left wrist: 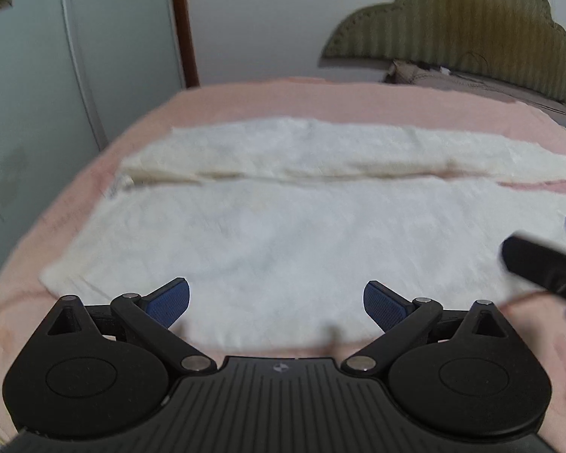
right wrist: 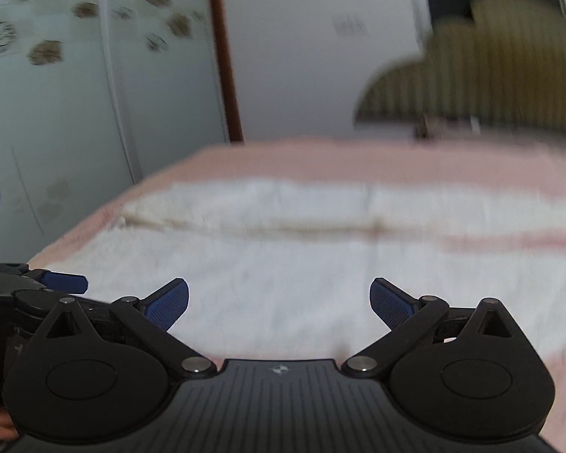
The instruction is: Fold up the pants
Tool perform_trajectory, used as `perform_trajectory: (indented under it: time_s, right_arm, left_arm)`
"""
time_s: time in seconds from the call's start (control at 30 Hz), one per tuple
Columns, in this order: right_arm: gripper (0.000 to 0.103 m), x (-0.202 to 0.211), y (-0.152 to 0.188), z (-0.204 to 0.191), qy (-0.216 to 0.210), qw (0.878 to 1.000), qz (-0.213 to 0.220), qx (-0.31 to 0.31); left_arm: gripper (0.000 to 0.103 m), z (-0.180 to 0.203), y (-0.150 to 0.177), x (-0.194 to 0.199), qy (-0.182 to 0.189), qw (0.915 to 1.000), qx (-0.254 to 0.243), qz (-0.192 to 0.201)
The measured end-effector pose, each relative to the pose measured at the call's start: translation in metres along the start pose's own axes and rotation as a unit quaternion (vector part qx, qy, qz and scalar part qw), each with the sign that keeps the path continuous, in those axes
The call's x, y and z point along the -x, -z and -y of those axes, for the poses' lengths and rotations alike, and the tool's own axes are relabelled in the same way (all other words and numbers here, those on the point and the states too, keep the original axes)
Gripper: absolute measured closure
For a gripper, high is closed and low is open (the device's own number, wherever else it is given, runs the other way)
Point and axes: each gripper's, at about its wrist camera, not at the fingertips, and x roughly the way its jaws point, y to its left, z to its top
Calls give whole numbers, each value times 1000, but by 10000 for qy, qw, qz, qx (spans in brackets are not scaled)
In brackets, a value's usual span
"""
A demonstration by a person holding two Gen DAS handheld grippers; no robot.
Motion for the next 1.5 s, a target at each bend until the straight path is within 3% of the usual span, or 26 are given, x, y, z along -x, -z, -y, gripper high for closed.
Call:
perform_trajectory:
  time_s: [0.07,0.13,0.27,0.37,0.47,0.77,0.93,1.13,1.2,1.3,1.33,1.37,1.5]
  right_arm:
    - [0,-24,-7,1,-6,9983,39,574]
    - [0,-56,-10,5,-18,9961,-346,810]
    - [0,-106,-13,25,-587,9941,-691,603]
    - [0,-136,-22,31,-345,9949,-750,573]
    - [0,-175,-35,35,-497,9931,-754,747]
    - [0,-314,-64,38,-995,9822,-1148,1107]
    - [0,-372,-69,38,-1281,9751,-1215,1343]
    - [1,-429,-75,50,-2020,9589,-1825,800]
    - [13,-441,-73,52,-2152,9527,-2027,712]
    - [51,-439,-74,52,-2248,9529,-1906,715]
    - [72,-437,-74,52,-2258,9533,-1887,687]
    - [82,-435,-74,52,-2229,9547,-1842,697]
    - [91,-403,-71,35,-1973,9620,-1328,1341]
  left_arm:
    - [3,-4,-11,-10,-270,9994,-14,207]
    - [3,-7,-20,-20,-538,9981,-56,295]
    - [2,-15,-27,-42,-1057,9934,-152,412]
    - [2,-22,-25,-61,-1280,9910,-174,349]
    - [2,-24,-20,-79,-1184,9925,-185,234]
    - [2,-14,0,-99,-1283,9891,-425,578]
    - [0,-12,4,-111,-1234,9905,-486,376]
    - [0,-25,3,-114,-974,9948,-121,256]
    - [0,-27,3,-115,-923,9954,-34,233]
    - [0,-26,2,-114,-922,9955,-14,230]
    - [0,-25,2,-114,-928,9954,-21,232]
    - [0,-25,2,-114,-929,9954,-22,231]
    - [0,-33,-3,-117,-765,9969,115,110]
